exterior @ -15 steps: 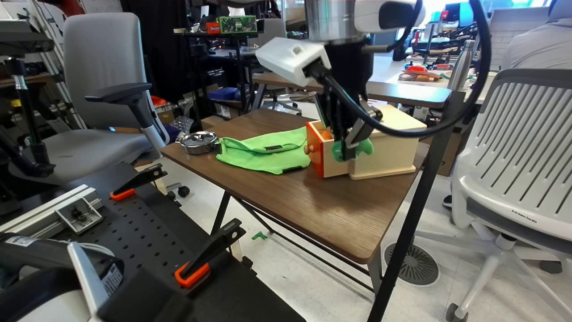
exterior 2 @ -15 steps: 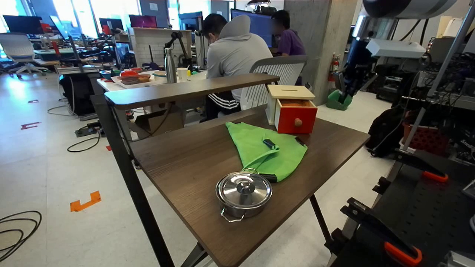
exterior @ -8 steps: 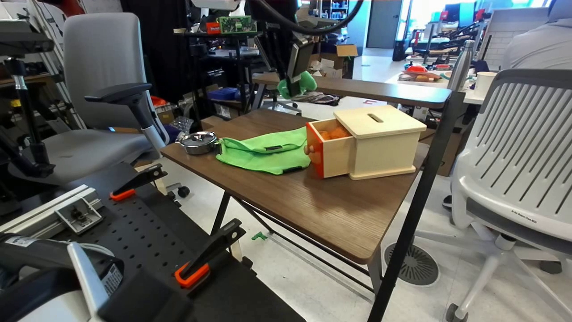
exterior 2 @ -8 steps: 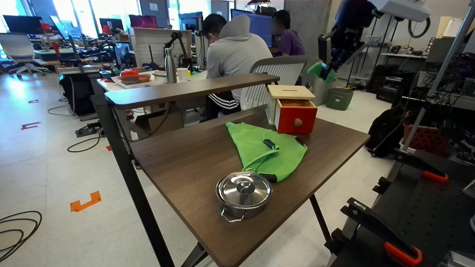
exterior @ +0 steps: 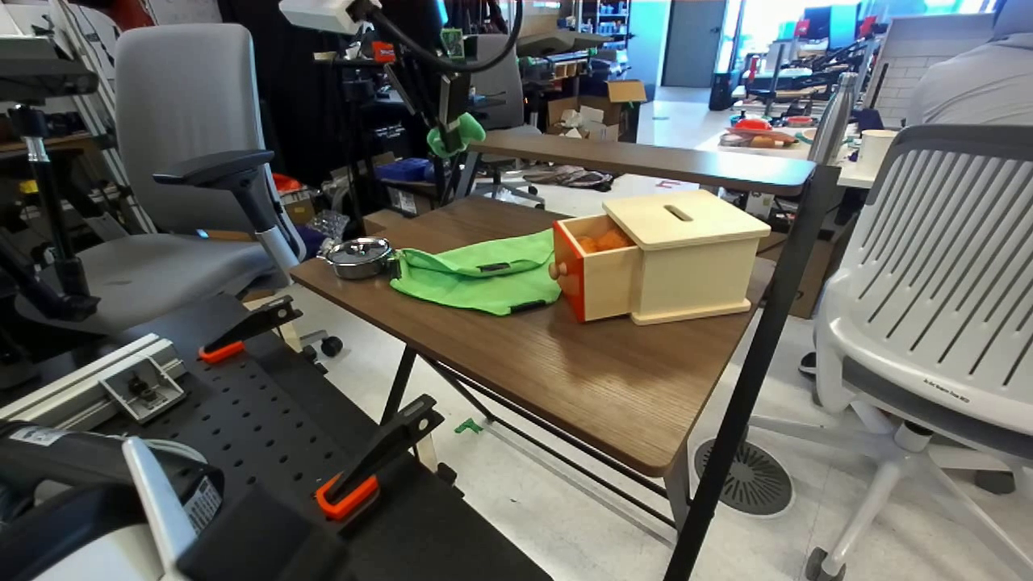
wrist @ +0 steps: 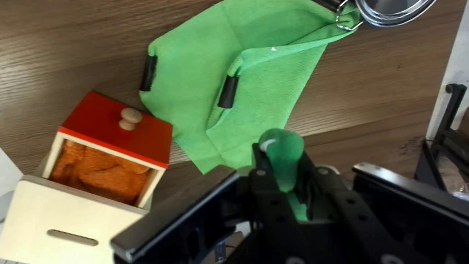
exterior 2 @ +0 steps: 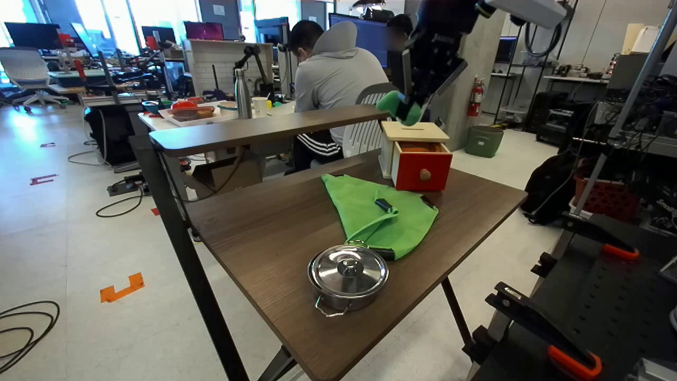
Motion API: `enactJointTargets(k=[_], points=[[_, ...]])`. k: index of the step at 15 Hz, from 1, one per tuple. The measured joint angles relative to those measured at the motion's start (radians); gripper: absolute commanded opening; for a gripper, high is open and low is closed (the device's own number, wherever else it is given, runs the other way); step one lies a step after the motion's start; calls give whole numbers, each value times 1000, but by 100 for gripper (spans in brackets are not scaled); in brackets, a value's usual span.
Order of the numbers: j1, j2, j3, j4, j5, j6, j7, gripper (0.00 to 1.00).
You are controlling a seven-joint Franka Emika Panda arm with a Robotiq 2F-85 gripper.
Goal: Move the green toy to the left
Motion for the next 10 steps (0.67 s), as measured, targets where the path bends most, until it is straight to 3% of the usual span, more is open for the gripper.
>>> enactJointTargets(k=[10], points=[[100,329,15,255,-13,72,36,5]])
